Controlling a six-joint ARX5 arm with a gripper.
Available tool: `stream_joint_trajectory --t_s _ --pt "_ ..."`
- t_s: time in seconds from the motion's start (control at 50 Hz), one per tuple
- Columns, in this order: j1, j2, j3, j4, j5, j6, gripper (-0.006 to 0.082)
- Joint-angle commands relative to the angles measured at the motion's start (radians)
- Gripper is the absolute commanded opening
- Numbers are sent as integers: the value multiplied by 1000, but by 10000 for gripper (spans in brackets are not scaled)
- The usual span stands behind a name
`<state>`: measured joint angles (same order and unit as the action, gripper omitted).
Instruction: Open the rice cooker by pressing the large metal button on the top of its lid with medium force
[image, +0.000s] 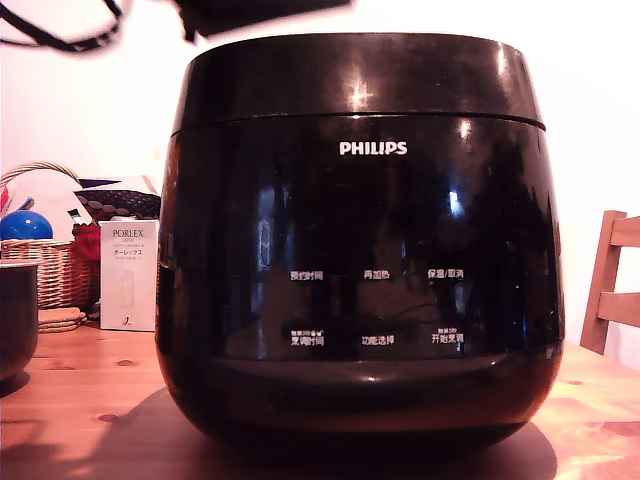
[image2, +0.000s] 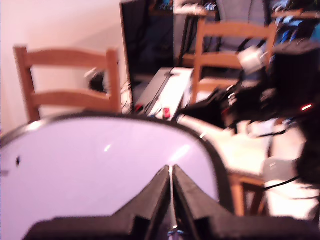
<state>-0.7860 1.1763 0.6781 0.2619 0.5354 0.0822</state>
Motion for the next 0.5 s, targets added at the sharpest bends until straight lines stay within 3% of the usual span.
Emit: stream_joint_trajectory --t_s 0.0,0.32,0.48 --pt "-7 18 13 0 -24 5 -21" --pt "-11 28 13 -154 -51 6 -21" --pt "-27 28 13 -250 -60 66 -21"
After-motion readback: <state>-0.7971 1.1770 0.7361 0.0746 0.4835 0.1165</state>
